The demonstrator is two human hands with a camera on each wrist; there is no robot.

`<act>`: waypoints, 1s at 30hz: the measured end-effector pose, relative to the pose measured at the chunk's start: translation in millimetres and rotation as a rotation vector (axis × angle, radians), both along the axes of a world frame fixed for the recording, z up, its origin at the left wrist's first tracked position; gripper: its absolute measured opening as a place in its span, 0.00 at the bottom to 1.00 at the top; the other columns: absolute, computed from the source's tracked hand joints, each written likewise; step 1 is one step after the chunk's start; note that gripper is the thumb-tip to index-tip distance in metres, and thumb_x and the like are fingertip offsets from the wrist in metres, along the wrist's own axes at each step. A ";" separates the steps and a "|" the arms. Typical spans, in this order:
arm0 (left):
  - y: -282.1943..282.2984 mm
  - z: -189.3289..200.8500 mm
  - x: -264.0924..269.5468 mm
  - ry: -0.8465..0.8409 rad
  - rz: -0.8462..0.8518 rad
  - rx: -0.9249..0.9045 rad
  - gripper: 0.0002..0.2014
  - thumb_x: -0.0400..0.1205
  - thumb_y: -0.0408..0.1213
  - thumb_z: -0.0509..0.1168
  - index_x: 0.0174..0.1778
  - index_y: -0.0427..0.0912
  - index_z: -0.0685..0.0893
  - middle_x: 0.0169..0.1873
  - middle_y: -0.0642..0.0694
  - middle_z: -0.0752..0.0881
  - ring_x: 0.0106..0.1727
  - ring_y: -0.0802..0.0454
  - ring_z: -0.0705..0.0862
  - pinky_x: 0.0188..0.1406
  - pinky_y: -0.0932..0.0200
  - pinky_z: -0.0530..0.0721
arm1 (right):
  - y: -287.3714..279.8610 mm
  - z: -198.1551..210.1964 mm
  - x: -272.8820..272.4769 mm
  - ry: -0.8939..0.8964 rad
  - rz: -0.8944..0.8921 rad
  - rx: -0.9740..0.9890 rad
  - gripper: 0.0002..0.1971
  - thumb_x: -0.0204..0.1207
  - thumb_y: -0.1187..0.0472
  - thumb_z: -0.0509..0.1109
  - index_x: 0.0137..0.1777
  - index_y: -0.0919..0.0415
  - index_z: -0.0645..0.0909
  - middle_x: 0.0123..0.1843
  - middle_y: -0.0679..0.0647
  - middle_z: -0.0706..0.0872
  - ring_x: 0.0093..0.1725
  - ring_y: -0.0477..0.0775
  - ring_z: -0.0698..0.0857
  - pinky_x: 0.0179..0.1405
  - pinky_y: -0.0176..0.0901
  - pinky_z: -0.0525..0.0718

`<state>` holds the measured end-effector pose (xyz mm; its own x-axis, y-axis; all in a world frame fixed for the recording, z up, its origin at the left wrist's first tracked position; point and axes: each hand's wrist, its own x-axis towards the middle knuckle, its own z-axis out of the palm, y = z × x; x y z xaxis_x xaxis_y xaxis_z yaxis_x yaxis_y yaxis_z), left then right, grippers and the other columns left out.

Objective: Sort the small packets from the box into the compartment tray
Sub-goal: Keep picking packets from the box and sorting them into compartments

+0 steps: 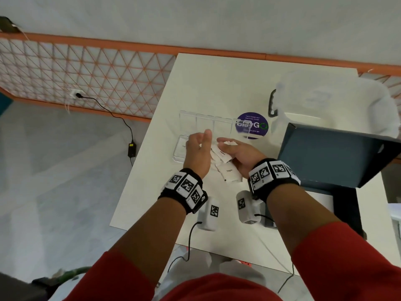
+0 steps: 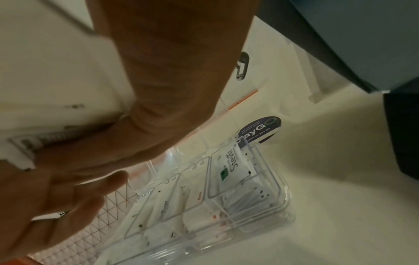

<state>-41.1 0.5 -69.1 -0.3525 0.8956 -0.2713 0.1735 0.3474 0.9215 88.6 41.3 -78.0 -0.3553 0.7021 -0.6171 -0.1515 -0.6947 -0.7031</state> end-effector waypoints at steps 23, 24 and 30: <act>14.6 -22.7 -92.0 0.187 -0.243 -0.072 0.09 0.76 0.32 0.73 0.40 0.50 0.82 0.42 0.47 0.88 0.41 0.54 0.85 0.44 0.63 0.80 | 5.9 -7.8 -2.6 -0.027 -0.383 0.081 0.12 0.83 0.67 0.69 0.40 0.52 0.87 0.35 0.53 0.90 0.34 0.51 0.90 0.29 0.44 0.88; 18.8 -23.7 -97.8 0.248 -0.246 -0.068 0.08 0.77 0.31 0.72 0.41 0.50 0.83 0.44 0.48 0.89 0.44 0.55 0.85 0.46 0.64 0.79 | 4.9 -8.2 -2.5 -0.029 -0.398 0.077 0.10 0.82 0.67 0.69 0.43 0.54 0.86 0.36 0.53 0.90 0.34 0.51 0.90 0.28 0.43 0.87; 43.6 -34.1 -111.2 0.539 -0.332 -0.080 0.08 0.79 0.26 0.66 0.45 0.44 0.86 0.56 0.45 0.82 0.48 0.49 0.85 0.47 0.60 0.81 | -6.2 -11.8 -2.3 -0.028 -0.430 0.079 0.09 0.82 0.68 0.69 0.45 0.54 0.85 0.35 0.52 0.90 0.33 0.50 0.90 0.29 0.43 0.88</act>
<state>-152.3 44.0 -103.3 -0.1654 0.9648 -0.2042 0.7155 0.2599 0.6485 86.3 35.1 -89.8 -0.0040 0.8279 -0.5609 -0.3952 -0.5165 -0.7596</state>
